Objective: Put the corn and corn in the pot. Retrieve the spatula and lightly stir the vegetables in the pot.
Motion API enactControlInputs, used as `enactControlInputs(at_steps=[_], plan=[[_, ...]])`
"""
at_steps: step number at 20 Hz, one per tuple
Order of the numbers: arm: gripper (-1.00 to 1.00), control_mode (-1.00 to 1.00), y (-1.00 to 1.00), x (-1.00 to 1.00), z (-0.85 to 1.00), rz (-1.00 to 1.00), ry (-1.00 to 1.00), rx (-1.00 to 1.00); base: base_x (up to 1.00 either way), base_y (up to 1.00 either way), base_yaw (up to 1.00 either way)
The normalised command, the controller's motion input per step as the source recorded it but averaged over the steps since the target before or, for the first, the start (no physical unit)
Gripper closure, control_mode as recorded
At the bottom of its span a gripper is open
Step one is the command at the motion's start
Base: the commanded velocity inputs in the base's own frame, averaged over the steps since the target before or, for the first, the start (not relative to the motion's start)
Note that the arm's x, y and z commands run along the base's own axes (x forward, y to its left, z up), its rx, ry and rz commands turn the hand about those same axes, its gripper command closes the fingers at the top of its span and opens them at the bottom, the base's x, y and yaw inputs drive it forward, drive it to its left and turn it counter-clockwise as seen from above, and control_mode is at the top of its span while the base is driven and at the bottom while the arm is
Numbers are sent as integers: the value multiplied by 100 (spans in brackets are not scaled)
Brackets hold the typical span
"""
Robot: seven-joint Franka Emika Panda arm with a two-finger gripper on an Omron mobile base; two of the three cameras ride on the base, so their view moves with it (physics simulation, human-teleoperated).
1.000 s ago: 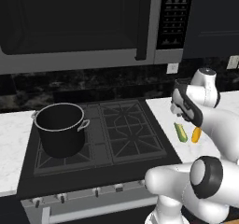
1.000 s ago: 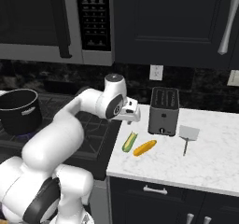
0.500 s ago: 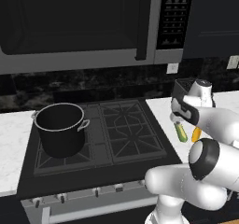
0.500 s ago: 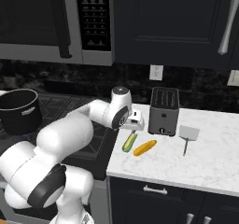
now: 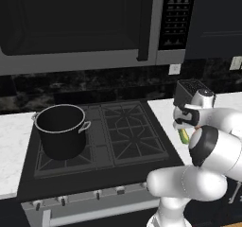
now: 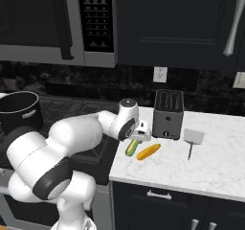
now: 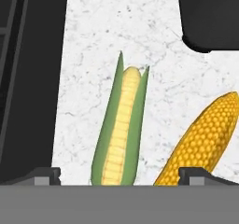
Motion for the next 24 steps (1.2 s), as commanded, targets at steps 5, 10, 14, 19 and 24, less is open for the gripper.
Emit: enactControlInputs(at_steps=[5, 10, 14, 19, 24], plan=[[-100, -100, 0, 17, -18, 0, 0, 0, 0, 0, 0], [-100, -100, 0, 36, -11, 0, 0, 0, 0, 0, 0], [-100, -100, 0, 38, -13, -1, 0, 0, 0, 0, 0], [-100, -100, -2, 32, -17, -1, 2, 0, 0, 0, 0], [-100, -100, -7, 22, -19, -1, 1, 0, 0, 0, 0]])
